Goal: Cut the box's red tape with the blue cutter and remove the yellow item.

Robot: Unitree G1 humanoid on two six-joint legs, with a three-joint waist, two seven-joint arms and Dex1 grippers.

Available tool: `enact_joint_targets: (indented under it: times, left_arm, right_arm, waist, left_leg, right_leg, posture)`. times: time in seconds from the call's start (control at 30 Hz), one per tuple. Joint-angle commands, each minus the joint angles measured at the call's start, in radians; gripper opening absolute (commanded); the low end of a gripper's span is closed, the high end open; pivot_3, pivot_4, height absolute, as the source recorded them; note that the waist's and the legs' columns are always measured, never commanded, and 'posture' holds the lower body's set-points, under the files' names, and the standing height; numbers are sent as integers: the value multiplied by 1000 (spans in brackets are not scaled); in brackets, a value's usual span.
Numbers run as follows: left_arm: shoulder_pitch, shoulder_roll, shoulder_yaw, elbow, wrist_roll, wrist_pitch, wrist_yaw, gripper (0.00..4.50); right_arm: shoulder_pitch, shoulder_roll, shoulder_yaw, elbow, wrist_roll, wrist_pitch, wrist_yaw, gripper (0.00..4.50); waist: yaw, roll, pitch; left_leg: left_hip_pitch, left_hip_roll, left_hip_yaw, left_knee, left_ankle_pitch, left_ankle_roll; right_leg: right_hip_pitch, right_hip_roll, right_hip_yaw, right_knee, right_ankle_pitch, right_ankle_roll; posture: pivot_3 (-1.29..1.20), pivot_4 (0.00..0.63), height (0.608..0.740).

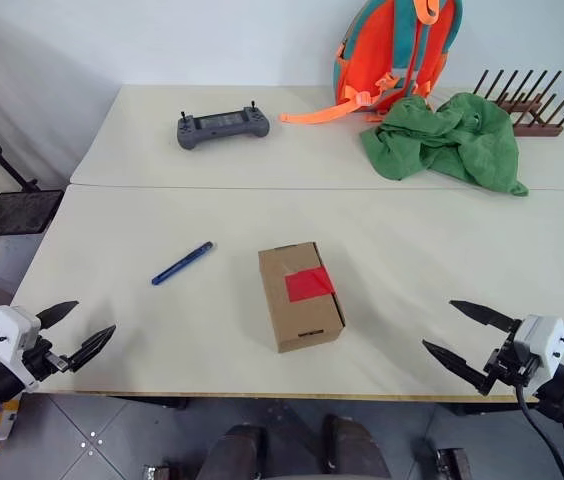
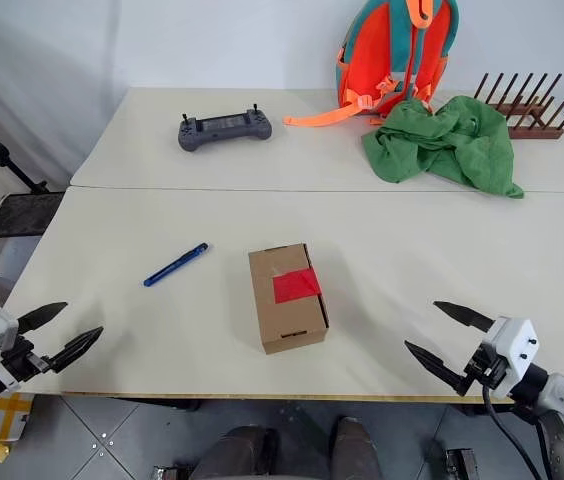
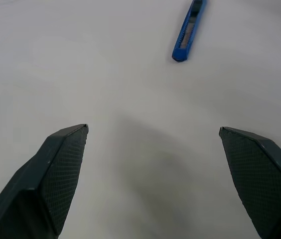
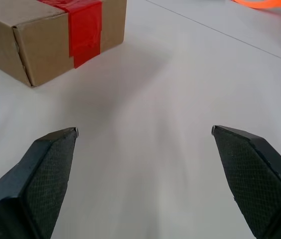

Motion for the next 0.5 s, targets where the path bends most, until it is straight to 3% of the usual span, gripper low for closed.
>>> enact_joint_targets:
  times: [0.03,0.17,0.2,0.27,0.37,0.5]
  left_arm:
    - [22,39,11,-42,15,22,6,4487]
    - [-1,41,39,-65,-65,126,9,4487]
    - [-7,40,49,-67,-79,128,5,4499]
    - [-17,37,61,-79,-106,146,-1,4096]
    - [-12,24,35,-145,-122,164,-9,3274]
    - [-27,11,-108,-267,-55,141,-11,1982]
  right_arm:
    - [-6,-13,-17,-37,16,13,-9,4500]
    - [-12,-17,-6,-42,14,21,5,4500]
    - [-11,-16,-5,-44,13,20,7,4320]
    - [-21,-17,-3,-44,8,24,5,3932]
    - [-59,-21,14,-52,-3,48,-15,2892]
    - [-107,-33,68,-87,-36,106,-43,1445]
  waist:
    - [0,0,0]
    - [1,0,0]
    - [1,0,0]
    - [1,0,0]
    - [1,0,0]
    - [0,1,-1]
  left_leg:
    - [0,0,0,0,0,0]
    - [0,0,0,0,0,0]
    - [0,0,0,0,0,0]
    - [0,0,0,0,0,0]
    - [0,0,0,0,0,0]
    - [0,0,0,1,0,0]
  right_leg:
    - [0,0,1,0,0,0]
    - [0,0,2,0,0,-1]
    - [0,0,2,0,0,-1]
    - [0,0,2,1,0,-1]
    - [0,0,2,1,0,-1]
    - [0,0,4,1,0,-1]
  posture:
    - [0,150,740]
    - [0,150,740]
    - [0,150,740]
    - [0,150,740]
    - [0,150,740]
    - [0,150,740]
